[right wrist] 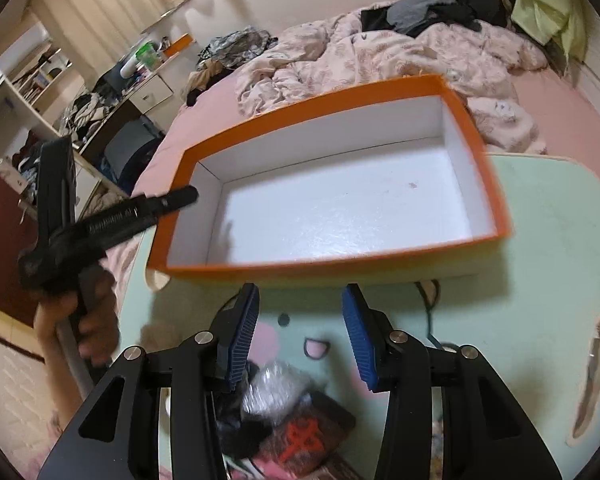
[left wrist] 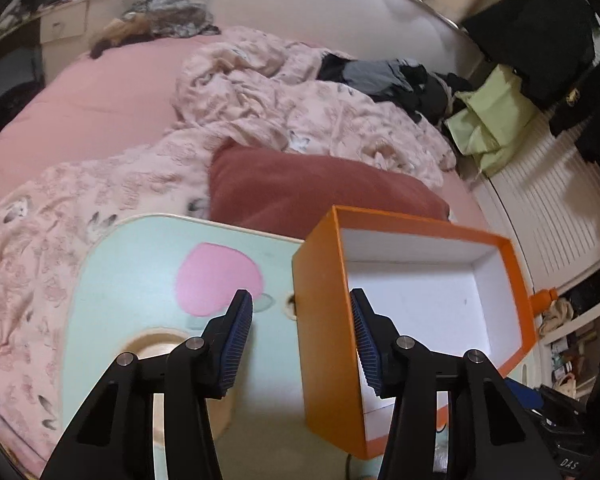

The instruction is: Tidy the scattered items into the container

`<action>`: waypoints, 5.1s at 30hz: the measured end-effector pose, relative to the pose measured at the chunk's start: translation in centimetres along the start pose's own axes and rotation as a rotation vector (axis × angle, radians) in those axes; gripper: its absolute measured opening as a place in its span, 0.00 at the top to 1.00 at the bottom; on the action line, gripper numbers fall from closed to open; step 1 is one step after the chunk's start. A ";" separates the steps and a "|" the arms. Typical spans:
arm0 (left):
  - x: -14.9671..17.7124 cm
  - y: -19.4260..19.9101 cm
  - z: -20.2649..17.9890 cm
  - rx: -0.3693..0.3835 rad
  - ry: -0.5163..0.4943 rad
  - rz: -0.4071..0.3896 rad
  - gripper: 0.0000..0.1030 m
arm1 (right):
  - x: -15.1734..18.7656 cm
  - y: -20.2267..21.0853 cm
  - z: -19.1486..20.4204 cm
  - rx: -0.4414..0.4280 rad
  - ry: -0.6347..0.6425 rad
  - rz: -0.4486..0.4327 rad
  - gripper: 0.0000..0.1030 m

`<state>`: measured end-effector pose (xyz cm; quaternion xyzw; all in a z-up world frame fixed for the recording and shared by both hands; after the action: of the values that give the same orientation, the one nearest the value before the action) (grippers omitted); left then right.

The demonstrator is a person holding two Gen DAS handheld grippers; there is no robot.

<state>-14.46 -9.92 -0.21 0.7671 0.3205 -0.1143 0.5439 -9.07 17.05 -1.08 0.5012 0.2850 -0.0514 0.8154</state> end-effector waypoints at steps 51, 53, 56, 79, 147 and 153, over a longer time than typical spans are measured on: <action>24.0 6.8 -2.6 -0.086 -0.455 -0.138 0.00 | 18.3 3.7 -0.5 0.343 0.239 -0.138 0.00; 23.9 6.7 -2.8 -0.077 -0.465 -0.130 0.00 | 18.3 3.7 -0.6 0.337 0.247 -0.138 0.00; 23.3 6.9 -2.7 -0.056 -0.464 -0.099 0.00 | 18.3 3.8 -0.6 0.333 0.251 -0.143 0.00; 14.3 3.7 0.4 -0.083 -0.344 -0.085 0.56 | 17.8 4.2 -1.4 0.302 0.211 -0.191 0.00; 1.5 4.5 -7.2 0.094 -0.245 -0.157 0.25 | -6.1 0.6 -0.8 0.213 0.196 -0.265 0.75; 6.5 8.3 -5.8 0.130 -0.262 -0.169 0.14 | -1.1 5.6 1.1 0.166 0.226 -0.346 0.46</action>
<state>-5.39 -3.91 4.90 0.7494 0.3023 -0.2793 0.5187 -7.51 18.61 4.28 0.5128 0.4509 -0.1572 0.7134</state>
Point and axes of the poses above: each gripper's, at about its wrist camera, not at the fingertips, and y roughly against the way its jaws point, z to its left, x to its underside, the point moved 4 cm from there along -y, roughly the way its jaws point, and after that the axes turned 4 degrees about y, right-handed, at the moved point
